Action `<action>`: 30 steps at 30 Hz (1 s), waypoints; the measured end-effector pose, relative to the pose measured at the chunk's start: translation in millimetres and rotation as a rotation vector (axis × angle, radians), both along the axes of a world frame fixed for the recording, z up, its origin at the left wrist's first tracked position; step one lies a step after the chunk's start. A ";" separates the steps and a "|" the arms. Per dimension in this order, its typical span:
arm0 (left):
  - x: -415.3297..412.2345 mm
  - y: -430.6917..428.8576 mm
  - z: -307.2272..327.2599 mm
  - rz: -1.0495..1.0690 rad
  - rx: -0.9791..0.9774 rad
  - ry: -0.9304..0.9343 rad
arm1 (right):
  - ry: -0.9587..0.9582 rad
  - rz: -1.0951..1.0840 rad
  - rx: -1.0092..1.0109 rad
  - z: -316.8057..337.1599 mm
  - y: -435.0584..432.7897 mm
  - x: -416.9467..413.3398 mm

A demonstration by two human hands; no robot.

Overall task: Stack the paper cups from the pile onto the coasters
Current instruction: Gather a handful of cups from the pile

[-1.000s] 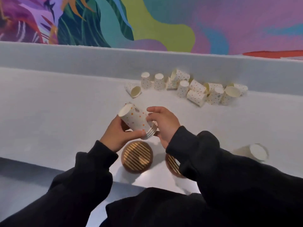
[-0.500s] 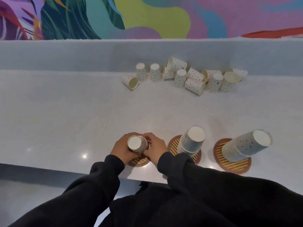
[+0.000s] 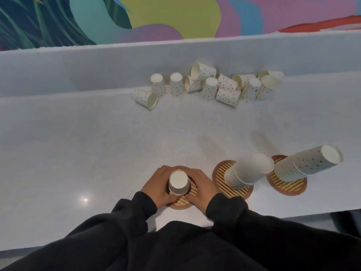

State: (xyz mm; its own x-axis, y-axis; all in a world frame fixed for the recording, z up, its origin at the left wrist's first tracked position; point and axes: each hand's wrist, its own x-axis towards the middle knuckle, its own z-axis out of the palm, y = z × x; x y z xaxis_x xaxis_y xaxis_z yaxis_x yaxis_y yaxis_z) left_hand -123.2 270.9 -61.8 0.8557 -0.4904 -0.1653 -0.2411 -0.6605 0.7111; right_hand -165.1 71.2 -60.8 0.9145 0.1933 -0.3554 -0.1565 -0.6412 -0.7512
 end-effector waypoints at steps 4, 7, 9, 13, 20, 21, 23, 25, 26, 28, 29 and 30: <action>8.5 -3.3 -6.7 -0.061 -0.019 -0.007 | -0.019 -0.069 -0.003 -5.4 -2.7 0.8; 13.8 -1.7 -11.1 -0.114 -0.027 -0.022 | -0.031 -0.090 -0.006 -10.4 -4.1 2.1; 16.4 0.6 -14.0 -0.132 -0.012 -0.032 | -0.041 -0.100 -0.015 -13.9 -4.7 2.3; 16.4 6.9 -18.3 -0.138 0.017 -0.025 | -0.063 -0.108 -0.022 -18.8 -3.3 4.4; 13.8 16.0 -20.9 -0.112 0.068 -0.009 | -0.063 -0.112 -0.031 -22.4 6.9 6.4; 13.9 17.3 -21.5 -0.115 0.084 -0.010 | -0.064 -0.122 -0.021 -21.8 8.0 5.9; 13.9 18.8 -21.5 -0.124 0.108 -0.017 | -0.060 -0.120 -0.010 -21.0 7.8 5.2; 14.7 18.9 -20.8 -0.139 0.124 -0.018 | -0.052 -0.118 0.000 -20.9 7.0 4.6; 15.5 18.6 -20.4 -0.146 0.128 -0.013 | -0.045 -0.116 0.003 -18.8 6.6 4.7; 18.1 17.8 -19.0 -0.153 0.136 -0.002 | -0.033 -0.113 -0.004 -18.2 6.0 5.1; 19.8 17.9 -18.4 -0.157 0.140 0.003 | -0.022 -0.115 -0.011 -17.2 6.6 5.4; 20.7 17.6 -18.3 -0.159 0.141 0.005 | -0.011 -0.113 -0.022 -16.3 7.1 5.4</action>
